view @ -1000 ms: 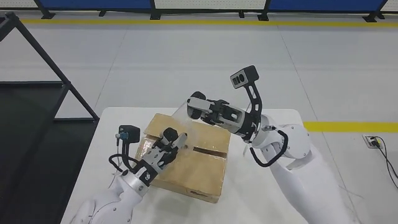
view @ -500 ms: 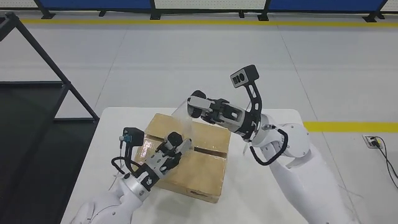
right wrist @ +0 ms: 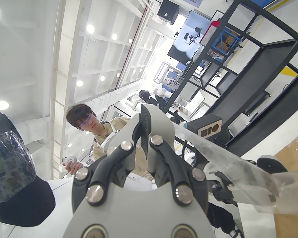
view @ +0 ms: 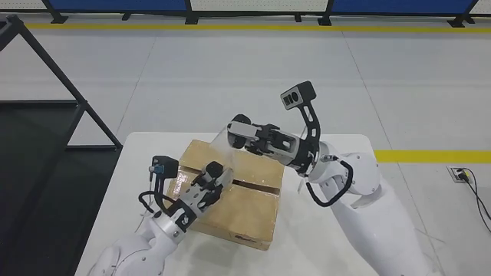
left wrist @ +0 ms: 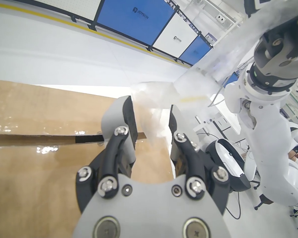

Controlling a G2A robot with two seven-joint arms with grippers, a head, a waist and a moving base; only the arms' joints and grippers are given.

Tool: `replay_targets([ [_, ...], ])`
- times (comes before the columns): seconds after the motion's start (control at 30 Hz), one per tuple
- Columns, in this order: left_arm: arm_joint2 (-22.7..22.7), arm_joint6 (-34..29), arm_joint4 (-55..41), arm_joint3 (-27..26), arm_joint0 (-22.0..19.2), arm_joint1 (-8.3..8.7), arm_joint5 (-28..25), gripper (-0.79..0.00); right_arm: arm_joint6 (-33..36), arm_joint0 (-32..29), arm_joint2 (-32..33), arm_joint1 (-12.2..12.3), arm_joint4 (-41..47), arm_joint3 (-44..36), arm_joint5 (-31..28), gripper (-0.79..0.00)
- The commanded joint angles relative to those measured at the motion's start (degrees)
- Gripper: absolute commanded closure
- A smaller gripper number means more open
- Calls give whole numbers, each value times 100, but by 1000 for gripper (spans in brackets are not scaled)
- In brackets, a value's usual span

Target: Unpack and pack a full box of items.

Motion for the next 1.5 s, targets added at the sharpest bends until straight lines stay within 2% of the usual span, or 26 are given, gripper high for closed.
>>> replay_targets([
  [0.0,-7,25,44,23,-6,4,31,-268,15,-4,8,-2,10,-1,-14,0],
  [0.07,-3,93,116,38,-4,6,67,-191,21,-8,14,-4,8,-1,-15,0],
  [0.1,3,125,101,47,-2,5,88,-74,25,-13,18,-4,7,-3,-16,0],
  [0.13,1,152,113,53,-5,6,104,0,25,-19,24,-5,7,-5,-16,0],
  [0.43,3,587,103,78,11,-10,339,0,-204,-146,149,7,-135,-34,-41,0],
  [0.77,132,1928,-583,155,31,-146,1080,0,-524,-410,314,-1,3,-63,-404,0],
  [1.0,239,2637,-1198,200,-10,-250,1357,0,-616,-527,369,-6,39,-47,-485,0],
  [1.2,252,2983,-1844,225,-65,-328,1444,0,-856,-643,440,-19,47,-51,-679,0],
  [1.47,232,3398,-2652,218,-73,-421,1312,0,-1025,-753,506,-36,85,-61,-866,0],
])
